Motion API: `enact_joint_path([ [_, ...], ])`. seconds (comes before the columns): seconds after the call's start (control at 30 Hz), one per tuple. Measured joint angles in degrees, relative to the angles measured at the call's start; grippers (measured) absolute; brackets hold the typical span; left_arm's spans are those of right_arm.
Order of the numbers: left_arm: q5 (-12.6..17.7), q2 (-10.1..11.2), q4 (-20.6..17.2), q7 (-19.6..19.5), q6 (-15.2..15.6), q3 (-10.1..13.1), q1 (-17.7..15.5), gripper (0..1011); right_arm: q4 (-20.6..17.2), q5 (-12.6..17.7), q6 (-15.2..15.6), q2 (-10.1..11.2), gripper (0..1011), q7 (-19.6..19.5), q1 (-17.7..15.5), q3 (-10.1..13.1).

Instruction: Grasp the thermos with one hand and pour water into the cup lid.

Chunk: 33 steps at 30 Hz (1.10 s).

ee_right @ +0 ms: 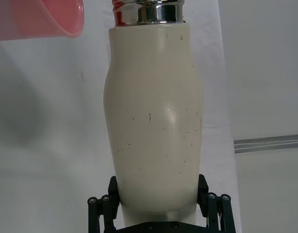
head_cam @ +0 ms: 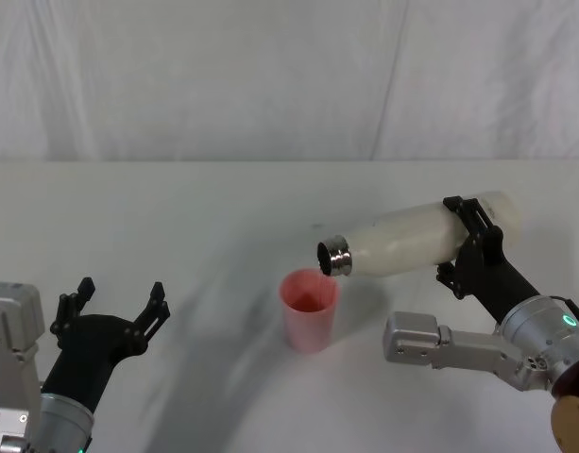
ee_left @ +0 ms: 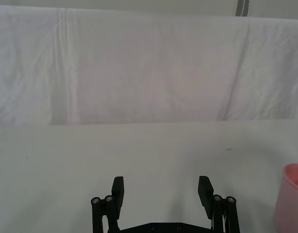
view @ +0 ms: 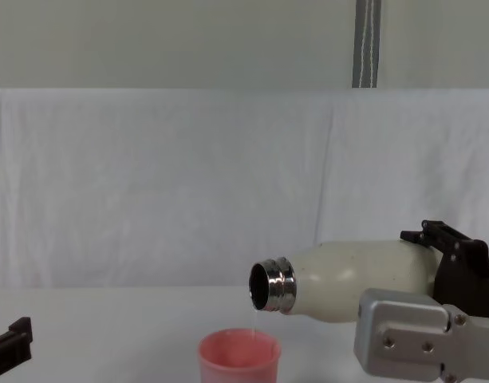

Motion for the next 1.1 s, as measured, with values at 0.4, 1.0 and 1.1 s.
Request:
enact_joint_path([
  [0.4, 0.0, 0.0, 0.0, 0.0, 0.0, 0.0, 0.0, 1001, 0.08, 0.08, -0.01, -0.01, 950, 0.02, 0.07, -0.05],
  [1.0, 0.0, 0.0, 0.0, 0.0, 0.0, 0.0, 0.0, 1001, 0.07, -0.04, 0.12, 0.14, 950, 0.09, -0.02, -0.16],
  [1.1, 0.0, 0.0, 0.0, 0.0, 0.0, 0.0, 0.0, 1001, 0.03, -0.08, 0.15, 0.15, 950, 0.09, -0.05, -0.16],
])
